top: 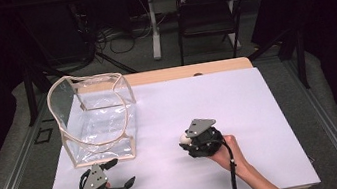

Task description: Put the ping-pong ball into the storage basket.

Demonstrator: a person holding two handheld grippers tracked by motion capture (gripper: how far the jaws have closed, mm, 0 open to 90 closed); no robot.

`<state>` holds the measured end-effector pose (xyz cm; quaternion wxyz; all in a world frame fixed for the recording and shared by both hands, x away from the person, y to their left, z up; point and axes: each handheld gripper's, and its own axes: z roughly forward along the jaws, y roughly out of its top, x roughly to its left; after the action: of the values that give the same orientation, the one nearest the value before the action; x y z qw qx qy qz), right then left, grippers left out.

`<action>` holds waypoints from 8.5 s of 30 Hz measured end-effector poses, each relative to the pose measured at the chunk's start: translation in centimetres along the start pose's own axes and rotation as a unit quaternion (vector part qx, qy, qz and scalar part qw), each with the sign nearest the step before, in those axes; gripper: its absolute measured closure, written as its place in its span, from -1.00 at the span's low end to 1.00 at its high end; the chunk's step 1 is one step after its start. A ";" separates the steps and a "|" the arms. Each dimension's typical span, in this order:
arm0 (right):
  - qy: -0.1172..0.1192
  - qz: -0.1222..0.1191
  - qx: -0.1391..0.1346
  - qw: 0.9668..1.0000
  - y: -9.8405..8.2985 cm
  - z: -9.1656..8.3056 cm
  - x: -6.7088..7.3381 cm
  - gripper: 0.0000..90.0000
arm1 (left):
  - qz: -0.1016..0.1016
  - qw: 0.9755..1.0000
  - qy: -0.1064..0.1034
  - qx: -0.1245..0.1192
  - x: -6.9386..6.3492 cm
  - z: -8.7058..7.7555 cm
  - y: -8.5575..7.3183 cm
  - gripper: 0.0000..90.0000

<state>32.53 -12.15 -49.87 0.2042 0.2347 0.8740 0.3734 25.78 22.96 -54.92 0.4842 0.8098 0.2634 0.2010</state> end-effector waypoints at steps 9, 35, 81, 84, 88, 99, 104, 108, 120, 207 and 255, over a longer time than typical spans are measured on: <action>0.001 0.005 -0.004 1.000 0.5 0.0 -0.5 0.13 | 0.000 1.000 0.000 -0.001 0.0 0.0 0.0 -0.64; -0.007 -0.016 -0.011 1.000 3.4 -0.5 -1.5 0.13 | -0.002 1.000 0.001 -0.001 0.0 0.0 0.0 -0.64; -0.013 -0.027 -0.005 1.000 6.1 0.6 -3.2 0.13 | -0.001 1.000 0.000 -0.001 0.0 0.0 0.0 -0.64; -0.013 -0.029 -0.006 0.999 6.4 0.6 -3.3 0.13 | -0.001 1.000 0.000 -0.001 0.0 0.0 0.0 -0.64; -0.015 -0.031 -0.006 0.999 6.9 0.6 -3.4 0.13 | -0.001 1.000 0.000 -0.001 0.0 0.0 0.0 -0.64; -0.020 -0.036 -0.014 0.999 8.1 0.5 -3.6 0.13 | 0.000 1.000 -0.001 0.000 0.0 0.1 0.0 -0.64; -0.021 -0.040 -0.018 0.999 8.8 0.7 -3.7 0.13 | -0.001 1.000 -0.001 -0.001 0.0 0.0 -0.1 -0.64; -0.021 -0.039 -0.018 0.999 9.1 0.8 -3.6 0.13 | -0.001 1.000 -0.001 -0.001 0.0 0.0 -0.1 -0.64; -0.025 -0.044 -0.021 0.998 10.0 1.0 -3.9 0.13 | -0.001 1.000 -0.001 -0.001 0.0 0.1 -0.1 -0.64; -0.031 -0.079 -0.041 0.996 19.8 1.5 -3.4 0.13 | 0.001 1.000 -0.004 -0.002 -0.1 0.1 -0.1 -0.64; -0.013 -0.103 -0.036 0.994 24.4 3.7 -1.8 0.13 | 0.003 1.000 -0.006 -0.003 -0.1 0.1 -0.1 -0.64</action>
<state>42.23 3.84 -33.64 0.2608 0.1406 0.8769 0.3785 25.77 22.91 -55.06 0.4873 0.8105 0.2576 0.1981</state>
